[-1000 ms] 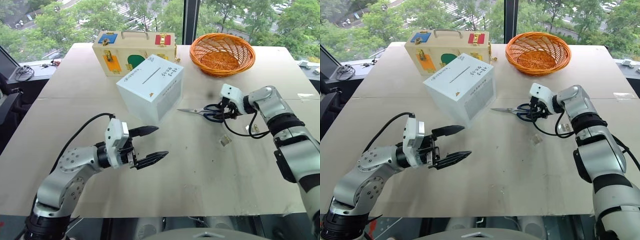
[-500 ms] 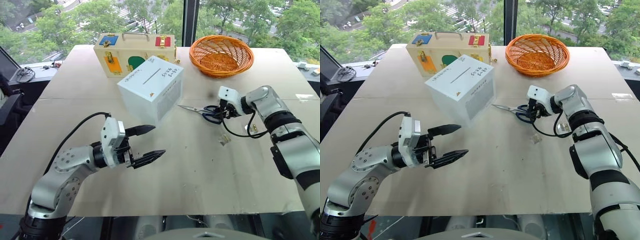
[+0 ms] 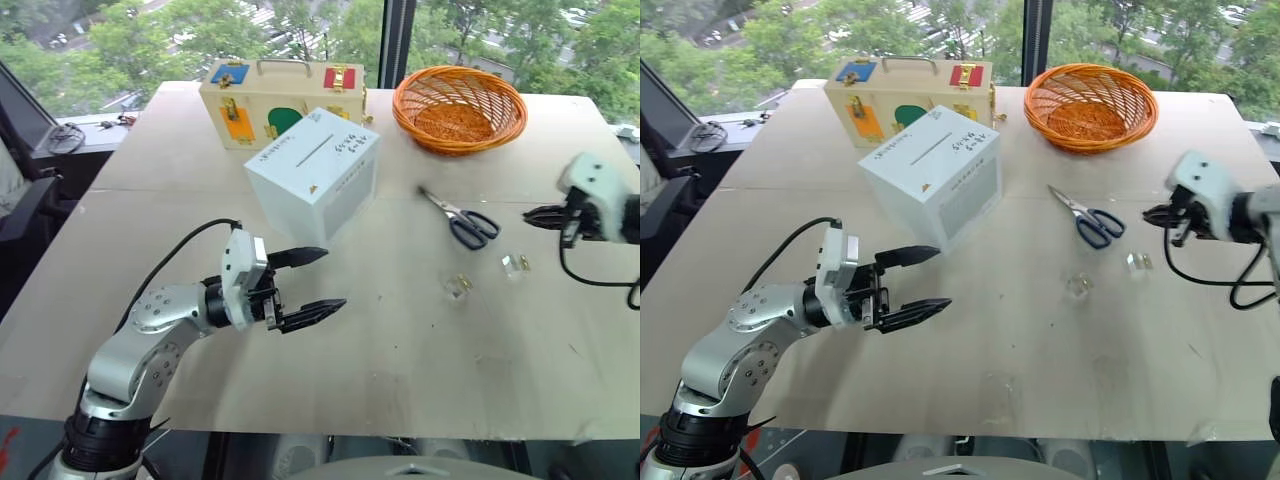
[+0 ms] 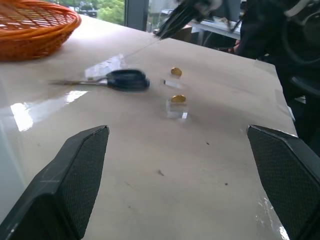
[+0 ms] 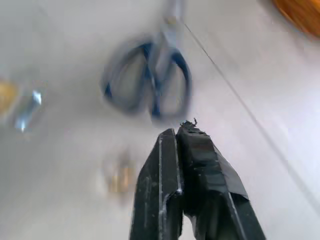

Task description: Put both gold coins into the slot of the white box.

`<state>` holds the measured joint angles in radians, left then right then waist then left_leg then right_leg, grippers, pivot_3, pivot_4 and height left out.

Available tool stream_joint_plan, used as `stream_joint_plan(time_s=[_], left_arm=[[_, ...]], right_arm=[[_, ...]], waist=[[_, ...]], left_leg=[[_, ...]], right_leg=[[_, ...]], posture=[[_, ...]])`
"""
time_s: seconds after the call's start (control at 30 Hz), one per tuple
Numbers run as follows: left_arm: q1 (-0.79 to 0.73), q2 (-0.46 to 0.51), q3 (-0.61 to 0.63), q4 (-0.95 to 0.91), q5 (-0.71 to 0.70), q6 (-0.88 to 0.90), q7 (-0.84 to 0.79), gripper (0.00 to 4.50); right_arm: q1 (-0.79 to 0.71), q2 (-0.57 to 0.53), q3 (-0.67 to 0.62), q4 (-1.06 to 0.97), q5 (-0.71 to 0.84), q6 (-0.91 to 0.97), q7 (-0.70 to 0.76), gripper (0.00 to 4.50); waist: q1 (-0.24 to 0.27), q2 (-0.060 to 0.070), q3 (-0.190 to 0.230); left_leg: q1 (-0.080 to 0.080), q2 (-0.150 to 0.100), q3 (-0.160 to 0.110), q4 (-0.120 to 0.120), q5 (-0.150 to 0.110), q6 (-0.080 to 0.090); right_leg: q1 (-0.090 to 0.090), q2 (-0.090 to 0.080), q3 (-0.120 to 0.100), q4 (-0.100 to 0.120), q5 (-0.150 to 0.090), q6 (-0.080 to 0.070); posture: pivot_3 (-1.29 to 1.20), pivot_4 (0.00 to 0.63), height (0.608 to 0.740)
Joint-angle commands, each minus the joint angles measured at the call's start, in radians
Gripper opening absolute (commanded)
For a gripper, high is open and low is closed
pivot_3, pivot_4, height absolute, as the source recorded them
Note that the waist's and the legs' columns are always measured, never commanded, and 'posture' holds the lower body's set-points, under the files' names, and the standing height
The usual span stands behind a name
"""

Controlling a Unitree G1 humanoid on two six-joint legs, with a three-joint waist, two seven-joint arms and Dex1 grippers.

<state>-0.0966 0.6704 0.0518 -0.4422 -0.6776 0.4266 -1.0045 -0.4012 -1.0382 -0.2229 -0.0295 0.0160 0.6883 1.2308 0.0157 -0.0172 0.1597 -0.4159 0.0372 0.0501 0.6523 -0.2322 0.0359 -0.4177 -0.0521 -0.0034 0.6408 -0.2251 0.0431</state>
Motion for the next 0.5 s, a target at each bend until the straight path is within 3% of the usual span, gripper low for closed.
stream_joint_plan(time_s=[0.03, 0.13, 0.2, 0.3, 0.47, 0.5], left_arm=[[-0.037, -0.007, -0.007, 0.019, 0.004, -0.02, -0.024, 4.5], [-0.063, -0.016, -0.027, 0.053, 0.018, -0.033, -0.048, 4.5], [-0.08, -0.021, -0.036, 0.069, 0.025, -0.038, -0.059, 4.5], [-0.095, -0.027, -0.042, 0.087, 0.033, -0.046, -0.072, 4.5], [-0.093, -0.026, -0.04, 0.085, 0.035, -0.051, -0.076, 4.5], [-0.086, -0.024, -0.037, 0.078, 0.036, -0.051, -0.074, 4.5]], right_arm=[[0.137, -0.042, -0.192, -0.106, 0.012, 0.11, -0.07, 0.03], [0.177, 0.006, -0.217, -0.191, 0.07, 0.169, -0.121, 0.03], [0.108, 0.069, -0.175, -0.237, 0.149, 0.235, -0.146, 0.57], [-0.015, 0.156, -0.076, -0.208, 0.16, 0.262, -0.245, 1.8], [-0.184, 0.267, 0.084, -0.093, 0.187, 0.26, -0.298, 4.26], [-0.205, 0.283, 0.124, -0.051, 0.175, 0.243, -0.305, 4.44]], waist=[[-0.001, 0.0, 0.0], [-0.024, 0.0, 0.0], [-0.038, -0.001, 0.0], [-0.047, -0.002, 0.0], [-0.047, -0.002, 0.0], [-0.045, -0.002, 0.0]], left_leg=[[0.0, 0.0, 0.0, 0.001, 0.0, 0.0], [0.004, 0.0, 0.001, 0.002, 0.0, 0.0], [0.006, 0.0, 0.001, 0.003, 0.0, 0.0], [0.011, 0.0, 0.0, 0.003, 0.0, 0.0], [0.01, 0.0, 0.0, 0.0, 0.0, 0.0], [0.008, 0.0, 0.0, 0.0, 0.0, 0.0]], right_leg=[[0.001, 0.0, 0.001, 0.0, 0.0, 0.0], [0.002, 0.0, 0.004, 0.0, 0.0, 0.0], [0.004, 0.002, 0.005, 0.0, 0.0, 0.002], [0.006, 0.005, 0.01, 0.001, 0.0, 0.002], [0.004, 0.005, 0.012, 0.001, 0.003, -0.003], [0.002, 0.005, 0.011, 0.001, 0.003, -0.003]], posture=[[0.0, 0.15, 0.74], [0.0, 0.15, 0.74], [0.0, 0.15, 0.74], [0.0, 0.15, 0.74], [0.0, 0.15, 0.74], [0.0, 0.15, 0.74]])
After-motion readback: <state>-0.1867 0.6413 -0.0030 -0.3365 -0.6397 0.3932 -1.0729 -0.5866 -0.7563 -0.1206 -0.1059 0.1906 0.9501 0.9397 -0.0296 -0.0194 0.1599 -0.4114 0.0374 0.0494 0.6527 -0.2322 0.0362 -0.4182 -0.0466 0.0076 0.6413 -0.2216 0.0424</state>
